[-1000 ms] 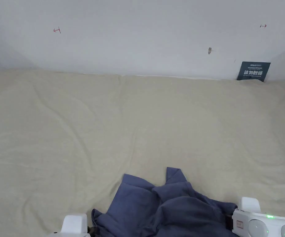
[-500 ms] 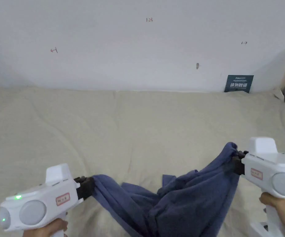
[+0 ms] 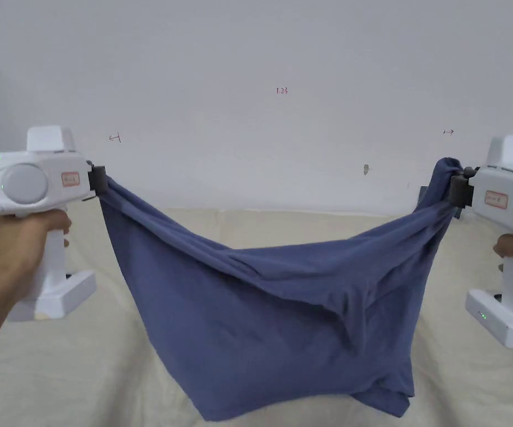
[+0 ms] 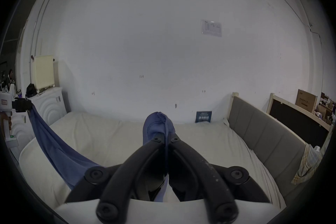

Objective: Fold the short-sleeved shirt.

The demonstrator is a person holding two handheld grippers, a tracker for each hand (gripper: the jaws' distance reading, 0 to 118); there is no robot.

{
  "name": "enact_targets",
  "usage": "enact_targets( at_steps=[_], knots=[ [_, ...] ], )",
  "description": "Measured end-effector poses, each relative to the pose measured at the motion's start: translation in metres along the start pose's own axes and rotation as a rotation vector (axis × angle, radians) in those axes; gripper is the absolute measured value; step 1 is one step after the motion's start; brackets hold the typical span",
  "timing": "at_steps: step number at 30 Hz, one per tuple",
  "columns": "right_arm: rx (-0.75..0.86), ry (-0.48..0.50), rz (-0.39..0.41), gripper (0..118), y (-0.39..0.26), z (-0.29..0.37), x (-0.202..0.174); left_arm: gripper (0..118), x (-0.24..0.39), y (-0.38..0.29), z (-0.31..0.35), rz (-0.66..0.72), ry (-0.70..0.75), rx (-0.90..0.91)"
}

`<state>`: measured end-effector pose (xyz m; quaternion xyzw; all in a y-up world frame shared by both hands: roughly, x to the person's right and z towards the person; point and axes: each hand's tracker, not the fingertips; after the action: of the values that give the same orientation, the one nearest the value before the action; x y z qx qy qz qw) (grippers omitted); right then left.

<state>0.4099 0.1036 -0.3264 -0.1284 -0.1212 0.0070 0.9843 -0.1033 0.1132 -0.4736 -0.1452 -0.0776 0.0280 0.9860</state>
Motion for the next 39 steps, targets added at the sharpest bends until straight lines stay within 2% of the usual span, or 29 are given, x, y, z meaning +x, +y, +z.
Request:
enact_targets(
  at_steps=[6,12,17,21,31,35,39],
  knots=[
    [0.062,-0.017,-0.048,4,0.028,-0.030,-0.009,4,-0.005,0.048,-0.034,0.003,0.062,0.044],
    [0.055,-0.028,-0.068,4,0.002,-0.058,-0.020,4,-0.024,0.032,-0.060,0.049,0.101,0.028],
    [-0.025,-0.028,-0.083,4,-0.059,-0.073,-0.031,4,-0.046,-0.033,-0.081,0.041,0.134,-0.088],
    [-0.089,0.011,-0.156,4,-0.123,-0.064,-0.033,4,-0.058,-0.102,-0.074,0.077,0.137,-0.204],
    [-0.334,-0.036,-0.195,4,-0.273,0.031,-0.027,4,-0.078,-0.288,0.028,0.044,0.153,-0.474],
    [-0.424,-0.068,-0.233,4,-0.317,0.075,-0.018,4,-0.094,-0.340,0.065,0.046,0.175,-0.550],
    [-0.497,-0.091,-0.232,4,-0.356,0.110,-0.012,4,-0.102,-0.373,0.100,0.055,0.195,-0.616]
  ],
)
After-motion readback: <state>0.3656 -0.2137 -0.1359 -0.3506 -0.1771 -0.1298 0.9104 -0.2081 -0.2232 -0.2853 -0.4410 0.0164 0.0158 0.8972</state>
